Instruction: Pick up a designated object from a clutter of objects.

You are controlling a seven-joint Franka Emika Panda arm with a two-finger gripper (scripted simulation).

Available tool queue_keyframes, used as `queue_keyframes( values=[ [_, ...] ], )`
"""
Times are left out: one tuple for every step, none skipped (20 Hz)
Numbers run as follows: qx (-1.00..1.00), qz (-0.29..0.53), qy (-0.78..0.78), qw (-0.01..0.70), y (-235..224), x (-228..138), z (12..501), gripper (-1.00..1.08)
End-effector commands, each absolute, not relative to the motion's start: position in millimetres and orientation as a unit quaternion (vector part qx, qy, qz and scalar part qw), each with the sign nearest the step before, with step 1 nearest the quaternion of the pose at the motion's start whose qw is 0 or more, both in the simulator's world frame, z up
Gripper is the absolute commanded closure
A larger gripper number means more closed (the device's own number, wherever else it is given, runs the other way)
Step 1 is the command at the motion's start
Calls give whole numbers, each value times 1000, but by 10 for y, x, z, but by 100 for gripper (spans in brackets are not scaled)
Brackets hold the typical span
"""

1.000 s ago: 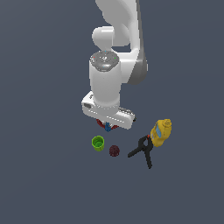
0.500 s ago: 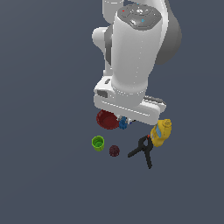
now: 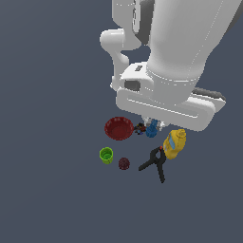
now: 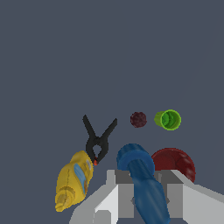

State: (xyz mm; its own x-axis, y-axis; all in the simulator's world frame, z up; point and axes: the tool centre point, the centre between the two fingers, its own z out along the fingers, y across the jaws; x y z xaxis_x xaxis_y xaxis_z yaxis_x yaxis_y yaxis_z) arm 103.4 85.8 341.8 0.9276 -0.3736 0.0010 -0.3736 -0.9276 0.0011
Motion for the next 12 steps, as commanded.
queue_keyframes(
  values=[
    [982, 0, -190, 1, 949, 1098, 3557, 108],
    [982, 0, -190, 1, 983, 1123, 3608, 108],
    [982, 0, -190, 1, 1016, 1147, 3657, 108],
    [982, 0, -190, 1, 1048, 1170, 3704, 108],
    [982, 0, -190, 0, 1078, 1193, 3751, 108],
    [982, 0, -190, 0, 1108, 1215, 3795, 108],
    [982, 0, -190, 0, 1137, 1237, 3838, 108],
    [982, 0, -190, 0, 1165, 1258, 3880, 108],
    [982, 0, -190, 0, 1192, 1278, 3920, 108],
    [982, 0, -190, 0, 1217, 1298, 3958, 108],
    [982, 0, -190, 0, 1241, 1317, 3994, 108],
    [982, 0, -190, 0, 1264, 1335, 4027, 108]
  ],
)
